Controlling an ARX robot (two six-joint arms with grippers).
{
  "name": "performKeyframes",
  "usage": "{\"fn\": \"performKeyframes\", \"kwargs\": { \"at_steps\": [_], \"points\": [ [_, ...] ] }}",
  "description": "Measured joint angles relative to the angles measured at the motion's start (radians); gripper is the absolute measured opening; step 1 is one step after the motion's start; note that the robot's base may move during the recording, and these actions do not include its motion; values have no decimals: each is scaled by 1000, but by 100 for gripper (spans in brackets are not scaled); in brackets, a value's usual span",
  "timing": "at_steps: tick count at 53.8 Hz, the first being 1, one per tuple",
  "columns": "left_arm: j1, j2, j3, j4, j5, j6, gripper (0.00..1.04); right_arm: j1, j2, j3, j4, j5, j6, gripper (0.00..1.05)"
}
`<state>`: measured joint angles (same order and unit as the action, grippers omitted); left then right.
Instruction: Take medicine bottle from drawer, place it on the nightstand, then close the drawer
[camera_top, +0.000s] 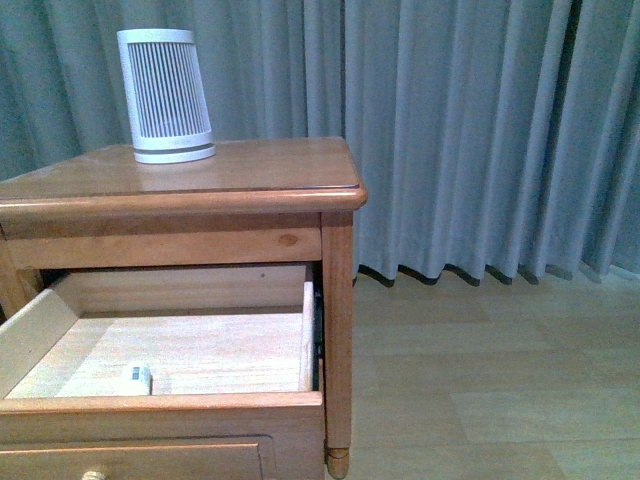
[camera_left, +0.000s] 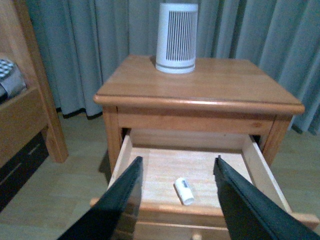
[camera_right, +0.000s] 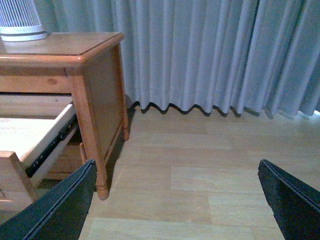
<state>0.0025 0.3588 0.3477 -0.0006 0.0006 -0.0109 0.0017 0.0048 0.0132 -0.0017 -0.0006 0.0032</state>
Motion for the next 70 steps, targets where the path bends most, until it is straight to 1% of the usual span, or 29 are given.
{"fn": "performKeyframes", "kwargs": {
  "at_steps": [1,2,6,7,9,10,18,21,24,53,54,56,59,61,64,70],
  "points": [
    [0,-4,-7,3,0,0,32,0,0,0,0,0,0,98],
    [0,-15,-26,10,0,0,27,0,0,0,0,0,0,98],
    [0,-50,-69,27,0,0,13,0,0,0,0,0,0,98],
    [0,-54,-74,29,0,0,11,0,0,0,0,0,0,98],
    [0,-67,-91,36,2,0,4,0,0,0,0,5,0,98],
    [0,-72,-98,39,5,-2,3,0,0,0,0,5,0,98],
    [-2,-113,-163,50,2,3,3,0,0,0,0,4,0,98],
    [-2,-170,-175,-5,2,3,3,0,0,0,0,4,0,98],
    [-2,-218,-195,-23,2,3,3,0,0,0,0,3,0,98],
    [-2,-302,-287,-12,-4,3,3,-1,-2,0,0,-5,0,98],
    [-2,-304,-288,-12,-3,3,3,-3,0,0,-2,-11,2,98],
    [-2,-306,-289,-12,-3,3,3,-25,24,18,-51,-94,28,98],
    [-2,-310,-290,-11,-2,3,3,-79,147,94,-180,-272,78,98],
    [-3,-314,-294,-9,-1,3,3,-79,246,145,-188,-334,94,98],
    [-2,-341,-322,-5,-2,3,3,-69,362,216,-158,-349,114,98],
    [-3,-348,-338,-5,-1,3,3,-12,599,398,-58,-272,103,98]
  ]
}}
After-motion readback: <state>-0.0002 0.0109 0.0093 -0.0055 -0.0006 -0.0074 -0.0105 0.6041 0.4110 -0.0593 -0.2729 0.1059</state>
